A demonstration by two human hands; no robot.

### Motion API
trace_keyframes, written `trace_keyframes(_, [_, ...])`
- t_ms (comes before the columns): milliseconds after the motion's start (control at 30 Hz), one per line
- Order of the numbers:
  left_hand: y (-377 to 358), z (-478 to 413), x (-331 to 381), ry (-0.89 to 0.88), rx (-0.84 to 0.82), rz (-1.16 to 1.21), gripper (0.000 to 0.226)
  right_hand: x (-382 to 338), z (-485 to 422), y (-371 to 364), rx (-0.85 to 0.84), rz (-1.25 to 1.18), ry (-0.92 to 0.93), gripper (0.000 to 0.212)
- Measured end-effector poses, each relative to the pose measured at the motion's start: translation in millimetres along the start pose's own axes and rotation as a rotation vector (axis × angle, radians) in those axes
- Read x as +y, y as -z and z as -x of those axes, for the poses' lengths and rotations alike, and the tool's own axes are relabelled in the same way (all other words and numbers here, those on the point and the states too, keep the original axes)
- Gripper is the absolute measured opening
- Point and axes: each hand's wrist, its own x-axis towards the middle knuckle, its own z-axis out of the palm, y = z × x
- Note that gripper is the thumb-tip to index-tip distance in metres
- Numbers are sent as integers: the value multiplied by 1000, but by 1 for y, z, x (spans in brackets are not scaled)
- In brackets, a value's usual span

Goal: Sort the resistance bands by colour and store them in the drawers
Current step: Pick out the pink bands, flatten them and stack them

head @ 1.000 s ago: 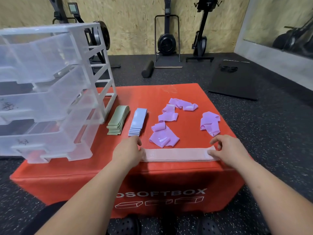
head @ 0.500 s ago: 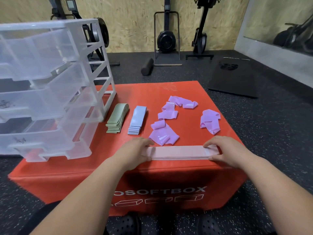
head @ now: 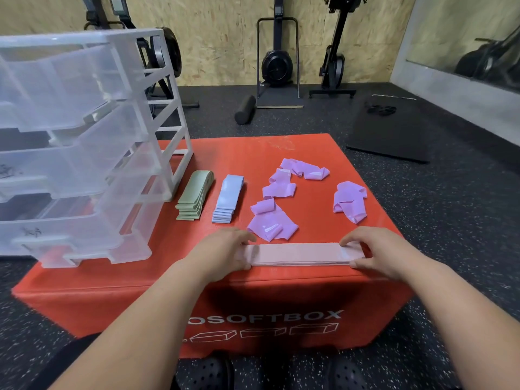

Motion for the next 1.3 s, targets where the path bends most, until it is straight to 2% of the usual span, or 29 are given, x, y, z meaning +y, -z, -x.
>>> trace_keyframes(133, [2,0,1,1,-7,-6,65,-1,1,0,-8,-17,-7,54])
trace_keyframes(267, [2,0,4,-38,15,-24,68,-7,3,7,10,-150,-17,59])
trace_keyframes(367, [-1,-1,11,-86,79,-12,64,-12,4,13,112,-254,-149,46])
trace_keyframes(500, [-8,-6,27,-169,117,-18,57,-12,1,12,163,-227,-326,32])
trace_keyframes(800, [-26,-19,61,-238,62,-55,49,-21,-4,-2,97,-129,-516,35])
trace_keyframes(967, [-29,-23,65,-229,41,-93,35,-19,-5,-5,91,-197,-577,29])
trace_keyframes(1100, [-31,-26,63,-216,18,-105,33,-18,-4,-1,38,-273,-590,36])
trace_keyframes(1300, [-31,-27,65,-195,13,-123,33,-27,-2,1,25,-297,-601,27])
